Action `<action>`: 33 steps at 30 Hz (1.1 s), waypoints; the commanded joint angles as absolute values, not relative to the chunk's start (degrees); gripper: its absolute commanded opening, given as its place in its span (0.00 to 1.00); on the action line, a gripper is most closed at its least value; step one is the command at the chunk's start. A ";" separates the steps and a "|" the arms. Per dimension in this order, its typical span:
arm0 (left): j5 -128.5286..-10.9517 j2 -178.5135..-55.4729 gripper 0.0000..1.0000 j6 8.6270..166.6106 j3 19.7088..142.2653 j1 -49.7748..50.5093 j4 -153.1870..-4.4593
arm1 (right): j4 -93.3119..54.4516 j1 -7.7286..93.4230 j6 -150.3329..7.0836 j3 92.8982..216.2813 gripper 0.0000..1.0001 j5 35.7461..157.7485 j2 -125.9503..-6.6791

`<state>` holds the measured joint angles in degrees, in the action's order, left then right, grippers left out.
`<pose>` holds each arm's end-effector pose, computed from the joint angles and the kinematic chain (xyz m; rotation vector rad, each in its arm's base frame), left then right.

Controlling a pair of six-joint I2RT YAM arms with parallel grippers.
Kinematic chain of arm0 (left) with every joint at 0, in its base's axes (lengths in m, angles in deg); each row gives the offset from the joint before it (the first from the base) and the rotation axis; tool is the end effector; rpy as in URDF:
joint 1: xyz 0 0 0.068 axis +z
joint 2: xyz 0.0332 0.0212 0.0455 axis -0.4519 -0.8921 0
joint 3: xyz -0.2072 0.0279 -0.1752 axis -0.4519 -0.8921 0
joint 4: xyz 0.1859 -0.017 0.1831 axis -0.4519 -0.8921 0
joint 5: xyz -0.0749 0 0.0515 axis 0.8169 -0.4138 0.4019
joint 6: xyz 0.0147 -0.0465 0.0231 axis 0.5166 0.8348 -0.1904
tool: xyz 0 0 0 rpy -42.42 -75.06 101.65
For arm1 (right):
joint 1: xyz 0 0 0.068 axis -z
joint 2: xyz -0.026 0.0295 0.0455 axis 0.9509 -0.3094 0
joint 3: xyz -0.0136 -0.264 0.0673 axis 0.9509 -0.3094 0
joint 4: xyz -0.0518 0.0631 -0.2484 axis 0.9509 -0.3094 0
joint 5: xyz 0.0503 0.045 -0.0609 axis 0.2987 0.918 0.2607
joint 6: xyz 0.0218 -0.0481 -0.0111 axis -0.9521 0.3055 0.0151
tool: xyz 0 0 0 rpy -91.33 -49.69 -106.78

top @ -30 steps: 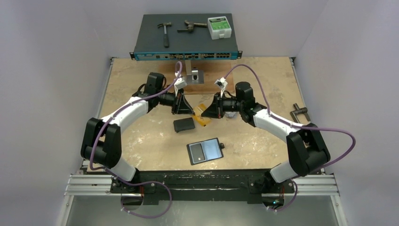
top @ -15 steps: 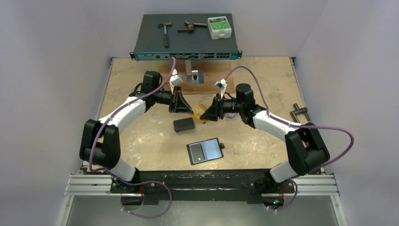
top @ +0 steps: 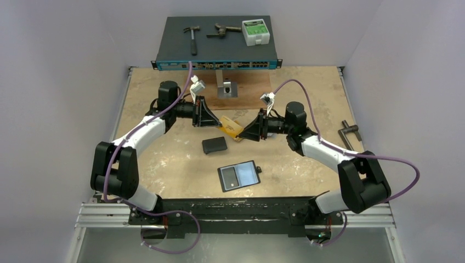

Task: Put the credit cards into the card holder
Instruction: Place the credit card in the storage box.

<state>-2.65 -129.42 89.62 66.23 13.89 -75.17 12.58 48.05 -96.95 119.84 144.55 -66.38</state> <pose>0.3112 -0.1069 0.2703 0.8672 1.7753 -1.5915 0.2607 0.1477 0.2472 -0.6597 1.8001 1.5145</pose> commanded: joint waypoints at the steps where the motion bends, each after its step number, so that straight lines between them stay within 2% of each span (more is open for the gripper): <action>1: 0.03 -126.94 0.00 91.51 66.05 14.12 -72.01 | 14.69 48.37 -96.20 120.84 0.37 144.51 -65.53; 9: 0.66 -126.96 0.00 91.51 66.04 14.12 -72.43 | 14.39 49.01 -95.13 120.79 0.38 143.62 -65.72; 12: 0.67 -126.95 0.00 91.51 66.19 14.12 -72.71 | 17.65 48.99 -97.15 120.67 0.35 143.67 -66.07; 17: 0.58 -126.85 0.00 91.03 66.29 14.12 -73.32 | 26.29 49.03 -102.22 119.43 0.21 144.72 -67.23; 22: 0.10 -126.75 0.00 90.07 66.45 14.10 -74.42 | 26.77 49.03 -102.63 118.29 0.08 146.23 -66.85; 33: -0.72 -126.91 0.00 90.19 67.00 14.12 -74.49 | 22.52 49.02 -100.14 116.35 0.17 147.37 -64.23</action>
<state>-1.25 -128.87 90.48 66.16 13.87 -75.65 21.94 48.79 -101.23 116.56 145.73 -66.68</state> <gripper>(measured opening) 0.009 0.166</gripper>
